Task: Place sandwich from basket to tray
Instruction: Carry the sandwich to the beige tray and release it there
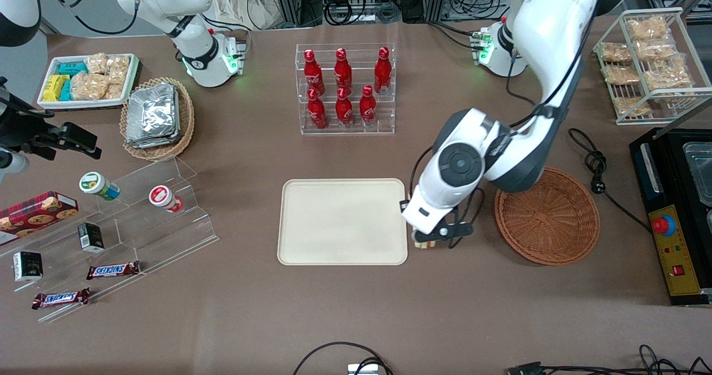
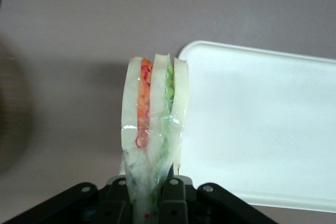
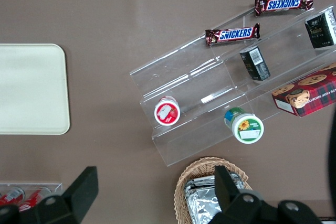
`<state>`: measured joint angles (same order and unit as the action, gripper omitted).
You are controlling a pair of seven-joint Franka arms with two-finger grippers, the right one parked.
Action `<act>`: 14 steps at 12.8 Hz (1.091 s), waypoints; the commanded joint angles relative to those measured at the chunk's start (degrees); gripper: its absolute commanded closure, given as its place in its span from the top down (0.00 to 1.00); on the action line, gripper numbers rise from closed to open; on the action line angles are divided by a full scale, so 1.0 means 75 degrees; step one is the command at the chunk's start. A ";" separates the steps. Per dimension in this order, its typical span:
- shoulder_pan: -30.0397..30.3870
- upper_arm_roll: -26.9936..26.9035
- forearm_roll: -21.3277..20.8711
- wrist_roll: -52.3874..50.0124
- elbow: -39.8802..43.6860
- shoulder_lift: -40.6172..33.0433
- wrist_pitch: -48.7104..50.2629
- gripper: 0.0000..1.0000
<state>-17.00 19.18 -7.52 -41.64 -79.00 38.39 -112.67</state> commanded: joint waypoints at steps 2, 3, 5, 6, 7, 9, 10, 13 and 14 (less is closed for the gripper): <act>-0.0521 -0.0084 -0.0111 0.0126 0.0584 0.0985 -0.0328 0.00; -0.0557 -0.0084 -0.0111 0.0056 0.0584 0.1103 -0.0421 0.00; -0.0825 -0.0119 -0.0215 0.0009 0.0596 0.1337 -0.0585 0.04; -0.0885 -0.0143 -0.0332 -0.0165 0.0596 0.1396 -0.0633 0.25; -0.0885 -0.0131 -0.0380 -0.0306 0.0596 0.1397 -0.0633 0.50; -0.0885 -0.0143 -0.0392 -0.0320 0.0596 0.1350 -0.0610 1.00; -0.0816 -0.0131 -0.0369 -0.0331 0.0596 0.1281 -0.0586 1.00; -0.0756 -0.0201 -0.0380 -0.0424 0.0515 0.0545 -0.0330 1.00; -0.0640 -0.0341 -0.0392 -0.0622 0.0502 0.0228 0.0310 1.00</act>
<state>-22.41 18.11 -9.67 -43.94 -74.02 45.53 -115.98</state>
